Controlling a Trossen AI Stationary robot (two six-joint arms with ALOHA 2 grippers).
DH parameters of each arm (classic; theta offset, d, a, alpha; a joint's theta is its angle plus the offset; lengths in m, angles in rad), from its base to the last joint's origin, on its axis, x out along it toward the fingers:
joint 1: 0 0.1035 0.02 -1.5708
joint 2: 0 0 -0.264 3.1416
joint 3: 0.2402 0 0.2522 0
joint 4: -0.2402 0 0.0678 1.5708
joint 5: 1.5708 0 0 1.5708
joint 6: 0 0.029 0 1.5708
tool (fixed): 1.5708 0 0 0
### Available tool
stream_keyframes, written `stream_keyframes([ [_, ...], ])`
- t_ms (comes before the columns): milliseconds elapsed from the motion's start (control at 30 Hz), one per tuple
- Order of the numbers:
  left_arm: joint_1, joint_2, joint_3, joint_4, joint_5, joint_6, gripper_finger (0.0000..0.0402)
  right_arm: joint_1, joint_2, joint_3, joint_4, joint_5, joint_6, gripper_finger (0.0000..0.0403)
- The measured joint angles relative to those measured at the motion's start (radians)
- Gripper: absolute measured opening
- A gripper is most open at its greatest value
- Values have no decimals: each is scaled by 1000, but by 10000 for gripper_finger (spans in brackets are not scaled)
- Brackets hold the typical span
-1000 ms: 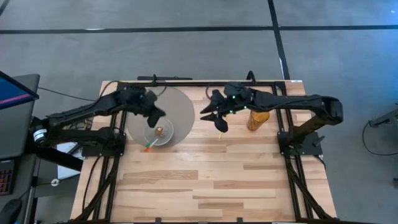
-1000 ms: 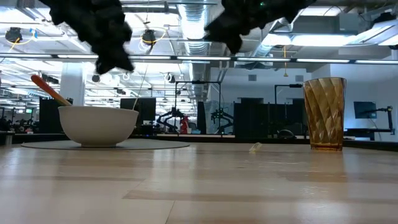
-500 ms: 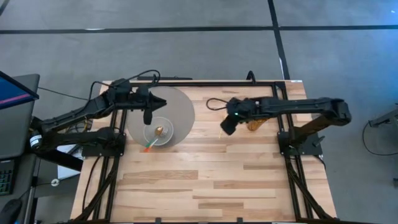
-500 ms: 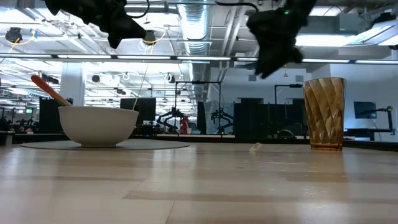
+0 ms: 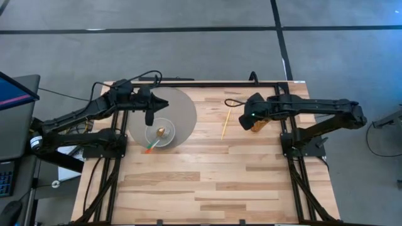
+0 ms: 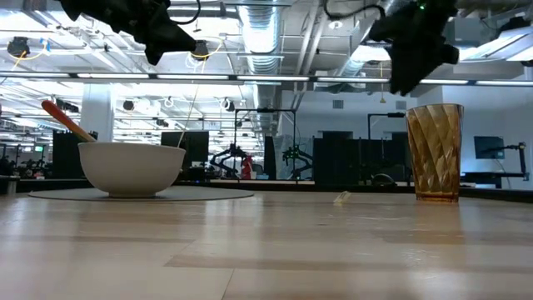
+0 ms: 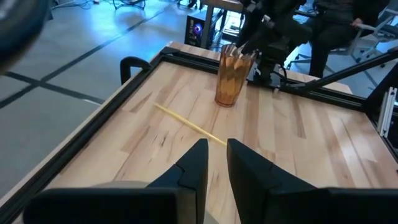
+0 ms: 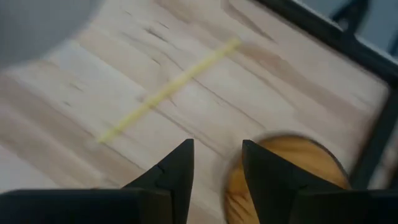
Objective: Pick & Place Utensil
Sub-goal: Put the brown cup to the top right of the gray bowl on the gray mat
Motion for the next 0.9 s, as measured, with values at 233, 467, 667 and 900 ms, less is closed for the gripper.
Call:
stream_keyframes([
  [233, 0, 0, 0, 3, 0, 0, 61, 2, 41, -1, -130, -9, 119, 129],
  [467, 0, 0, 0, 6, 0, 0, 61, 2, 126, -1, -134, -67, 146, 129],
  [667, 0, 0, 0, 6, 0, 0, 61, 0, 214, -1, -136, -63, 146, 125],
  [900, 0, 0, 0, 11, 0, 2, 61, 0, 237, 35, -150, -55, 82, 31],
])
